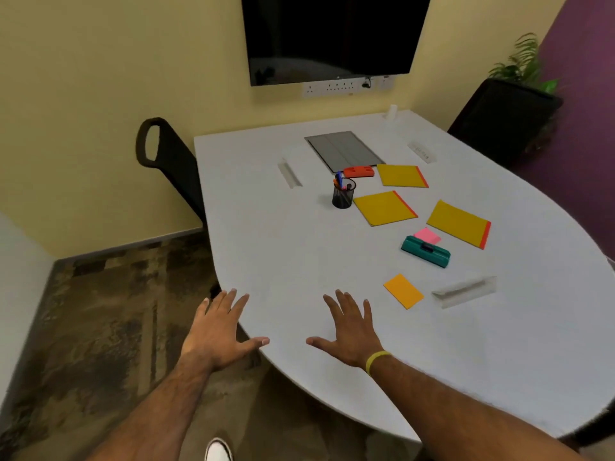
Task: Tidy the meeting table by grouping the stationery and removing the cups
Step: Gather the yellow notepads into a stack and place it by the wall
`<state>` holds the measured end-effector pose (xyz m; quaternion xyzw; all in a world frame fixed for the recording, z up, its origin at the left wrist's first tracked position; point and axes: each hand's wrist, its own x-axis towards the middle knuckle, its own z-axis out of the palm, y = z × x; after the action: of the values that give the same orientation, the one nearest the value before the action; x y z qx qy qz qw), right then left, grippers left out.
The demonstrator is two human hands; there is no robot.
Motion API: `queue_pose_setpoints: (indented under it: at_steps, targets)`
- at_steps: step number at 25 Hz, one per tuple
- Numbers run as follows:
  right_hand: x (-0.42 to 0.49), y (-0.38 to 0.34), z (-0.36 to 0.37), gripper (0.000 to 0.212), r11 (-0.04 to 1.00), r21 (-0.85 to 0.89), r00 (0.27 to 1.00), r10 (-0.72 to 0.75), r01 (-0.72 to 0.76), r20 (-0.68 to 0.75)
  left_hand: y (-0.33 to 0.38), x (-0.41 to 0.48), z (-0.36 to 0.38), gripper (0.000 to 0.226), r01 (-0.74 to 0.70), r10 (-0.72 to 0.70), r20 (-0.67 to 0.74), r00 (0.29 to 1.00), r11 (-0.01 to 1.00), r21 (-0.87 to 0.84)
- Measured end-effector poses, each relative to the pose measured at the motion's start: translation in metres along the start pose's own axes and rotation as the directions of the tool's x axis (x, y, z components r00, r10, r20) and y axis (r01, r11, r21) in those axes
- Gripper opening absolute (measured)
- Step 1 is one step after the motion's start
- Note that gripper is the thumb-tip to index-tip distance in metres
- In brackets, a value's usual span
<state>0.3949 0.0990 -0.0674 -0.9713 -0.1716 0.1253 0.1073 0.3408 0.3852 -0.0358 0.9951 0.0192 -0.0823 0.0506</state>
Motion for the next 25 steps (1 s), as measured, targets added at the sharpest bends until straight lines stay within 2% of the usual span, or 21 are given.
queue_pose_setpoints:
  at_steps: [6,11,17,21,25]
  targets:
    - [0.07,-0.059,0.001,0.106,0.974,0.067,0.975,0.22,-0.218,-0.023,-0.089,0.109,-0.03,0.118,-0.166,0.166,0.036,0.986,0.986,0.017]
    - [0.12,-0.091,-0.003,0.105,0.927,0.129,0.932,0.36,-0.353,-0.039,-0.122,0.193,-0.05,0.115,-0.313,0.311,0.052,0.949,0.949,0.031]
    - [0.192,-0.063,0.004,0.107,0.846,0.216,0.859,0.509,-0.488,-0.052,-0.11,0.314,-0.034,0.115,-0.455,0.451,0.097,0.887,0.89,0.022]
    - [0.242,-0.036,0.008,0.107,0.746,0.303,0.782,0.623,-0.592,-0.004,-0.093,0.391,-0.028,0.111,-0.556,0.541,0.184,0.821,0.83,0.043]
    - [0.286,-0.014,0.003,0.106,0.637,0.413,0.699,0.715,-0.651,-0.003,-0.061,0.455,-0.022,0.109,-0.628,0.612,0.209,0.763,0.778,0.014]
